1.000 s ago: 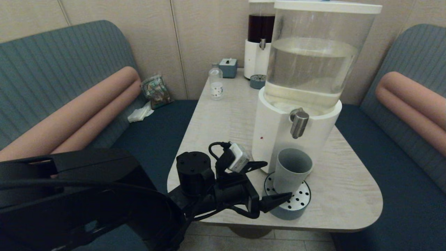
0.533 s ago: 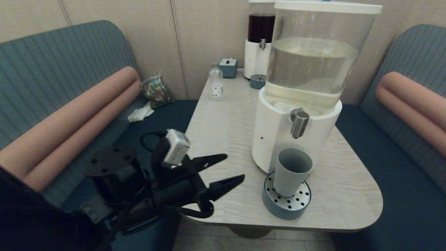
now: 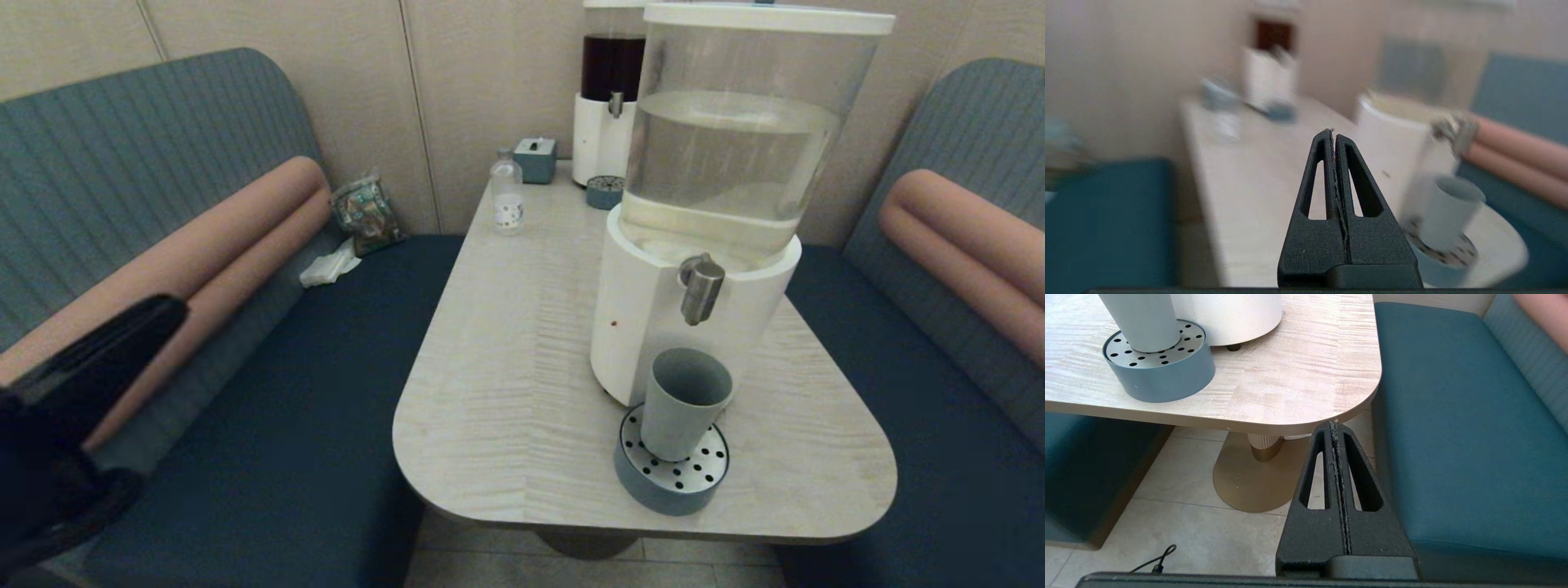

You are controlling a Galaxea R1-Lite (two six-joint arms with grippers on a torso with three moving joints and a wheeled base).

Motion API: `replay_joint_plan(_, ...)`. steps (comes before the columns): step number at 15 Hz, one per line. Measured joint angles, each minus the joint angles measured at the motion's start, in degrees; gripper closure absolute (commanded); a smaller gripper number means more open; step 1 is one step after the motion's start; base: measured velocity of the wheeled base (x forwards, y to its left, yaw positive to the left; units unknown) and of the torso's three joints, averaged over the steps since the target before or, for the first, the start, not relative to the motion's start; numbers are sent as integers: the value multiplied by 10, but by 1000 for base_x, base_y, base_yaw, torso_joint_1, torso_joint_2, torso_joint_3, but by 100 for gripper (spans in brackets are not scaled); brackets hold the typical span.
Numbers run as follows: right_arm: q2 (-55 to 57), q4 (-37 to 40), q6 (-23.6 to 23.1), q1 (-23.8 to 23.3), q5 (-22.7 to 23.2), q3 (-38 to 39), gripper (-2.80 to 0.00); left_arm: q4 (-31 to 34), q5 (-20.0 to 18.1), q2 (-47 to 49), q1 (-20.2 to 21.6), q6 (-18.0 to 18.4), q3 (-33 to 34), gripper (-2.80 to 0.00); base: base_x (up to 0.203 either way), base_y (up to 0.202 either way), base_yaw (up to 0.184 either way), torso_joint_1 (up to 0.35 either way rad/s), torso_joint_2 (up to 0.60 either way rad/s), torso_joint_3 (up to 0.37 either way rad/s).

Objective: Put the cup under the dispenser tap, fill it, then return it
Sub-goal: Turn on the faucet

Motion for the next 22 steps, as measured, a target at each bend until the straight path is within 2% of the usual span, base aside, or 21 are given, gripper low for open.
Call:
replay_joint_plan(2, 0, 0, 0, 0, 0, 0, 0, 59, 11, -120, 40, -6, 25, 0, 0, 0, 0, 0, 0, 0)
replay_joint_plan(5, 0, 0, 0, 0, 0, 0, 0, 197, 17, -304, 95, -9, 40, 0, 0, 0, 0, 0, 0, 0)
replay_joint_plan(7, 0, 0, 0, 0, 0, 0, 0, 290, 36, -383, 120, -6, 45, 0, 0, 0, 0, 0, 0, 0)
replay_joint_plan(10, 0, 0, 0, 0, 0, 0, 0, 417, 51, -439, 134, 36, 58, 0, 0, 0, 0, 0, 0, 0)
replay_joint_plan(12, 0, 0, 0, 0, 0, 0, 0, 477, 49, -484, 134, 41, 60, 0, 0, 0, 0, 0, 0, 0)
replay_joint_plan(15, 0, 0, 1, 0, 0, 0, 0, 612, 70, -543, 132, 50, 61, 0, 0, 0, 0, 0, 0, 0)
replay_joint_plan(16, 0, 0, 1, 0, 0, 0, 0, 661, 85, -552, 131, 63, 61, 0, 0, 0, 0, 0, 0, 0)
replay_joint_plan(18, 0, 0, 1, 0, 0, 0, 0, 743, 141, -561, 131, 83, 61, 0, 0, 0, 0, 0, 0, 0)
replay_joint_plan(19, 0, 0, 1, 0, 0, 0, 0, 764, 142, -563, 130, 88, 61, 0, 0, 0, 0, 0, 0, 0)
replay_joint_plan(22, 0, 0, 1, 0, 0, 0, 0, 765, 132, -566, 130, 82, 61, 0, 0, 0, 0, 0, 0, 0)
